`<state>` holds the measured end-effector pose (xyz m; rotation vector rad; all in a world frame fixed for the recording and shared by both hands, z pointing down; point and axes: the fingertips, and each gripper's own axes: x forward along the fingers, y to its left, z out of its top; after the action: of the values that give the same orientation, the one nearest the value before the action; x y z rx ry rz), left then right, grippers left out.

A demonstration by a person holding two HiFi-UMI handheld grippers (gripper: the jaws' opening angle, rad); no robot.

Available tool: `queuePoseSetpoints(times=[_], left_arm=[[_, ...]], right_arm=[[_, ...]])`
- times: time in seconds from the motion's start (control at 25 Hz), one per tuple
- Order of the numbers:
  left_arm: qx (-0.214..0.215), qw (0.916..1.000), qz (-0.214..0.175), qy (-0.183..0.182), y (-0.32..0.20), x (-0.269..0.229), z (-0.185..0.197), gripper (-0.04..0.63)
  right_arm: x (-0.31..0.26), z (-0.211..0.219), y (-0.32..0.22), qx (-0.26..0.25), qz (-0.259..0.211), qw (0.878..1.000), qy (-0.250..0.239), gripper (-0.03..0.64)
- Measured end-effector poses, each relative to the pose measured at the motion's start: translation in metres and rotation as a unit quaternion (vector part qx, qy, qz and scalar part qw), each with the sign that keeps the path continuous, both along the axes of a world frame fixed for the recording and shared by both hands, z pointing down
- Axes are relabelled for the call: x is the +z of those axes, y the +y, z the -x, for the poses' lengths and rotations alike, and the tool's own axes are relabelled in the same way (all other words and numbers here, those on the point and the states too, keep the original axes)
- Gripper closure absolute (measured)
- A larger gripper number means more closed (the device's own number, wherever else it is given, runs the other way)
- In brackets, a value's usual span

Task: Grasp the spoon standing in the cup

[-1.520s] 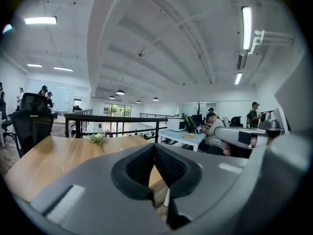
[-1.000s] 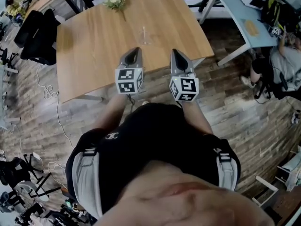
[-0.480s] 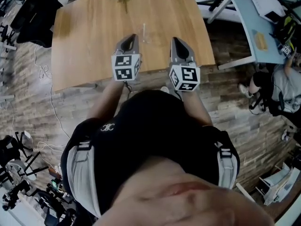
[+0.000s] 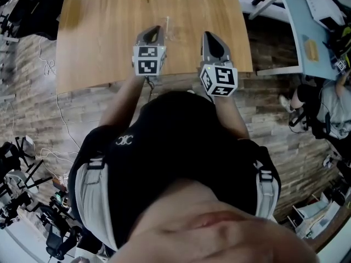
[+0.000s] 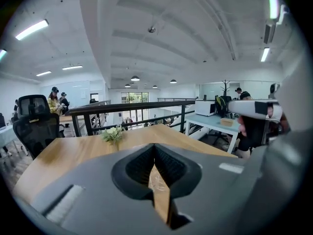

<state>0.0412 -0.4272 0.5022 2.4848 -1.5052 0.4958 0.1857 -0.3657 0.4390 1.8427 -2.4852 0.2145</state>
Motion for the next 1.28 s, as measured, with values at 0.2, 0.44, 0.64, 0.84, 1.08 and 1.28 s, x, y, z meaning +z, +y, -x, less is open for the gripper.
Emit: queuePoseSetpoints(times=[0.2,0.44,0.64,0.84,1.08,1.28], left_arm=[[-0.017,0.9997,0.016,-0.010,-0.017,0.019,0.004,0.581],[-0.021,0.9977,0.047,-0.045,-0.034,0.048,-0.003,0.580],[-0.011,0.9950,0.072,-0.069,-0.043,0.067,-0.014,0.517],[0.004,0.9933,0.064,-0.096,-0.058,0.078,-0.019,0.520],[0.023,0.9904,0.081,-0.110,-0.083,0.104,-0.026,0.527],[0.028,0.9854,0.107,-0.129,-0.105,0.129,-0.028,0.497]], right_arm=[[0.007,-0.006,-0.004,-0.007,0.010,1.000,0.005,0.617],[0.014,-0.017,-0.004,-0.003,0.018,1.000,0.008,0.617],[0.023,-0.022,-0.004,0.005,0.030,1.000,-0.002,0.617],[0.035,-0.020,-0.003,0.012,0.045,0.999,-0.006,0.617],[0.045,-0.033,-0.004,0.029,0.060,0.998,-0.001,0.617],[0.051,-0.047,-0.009,0.041,0.069,0.997,0.005,0.617]])
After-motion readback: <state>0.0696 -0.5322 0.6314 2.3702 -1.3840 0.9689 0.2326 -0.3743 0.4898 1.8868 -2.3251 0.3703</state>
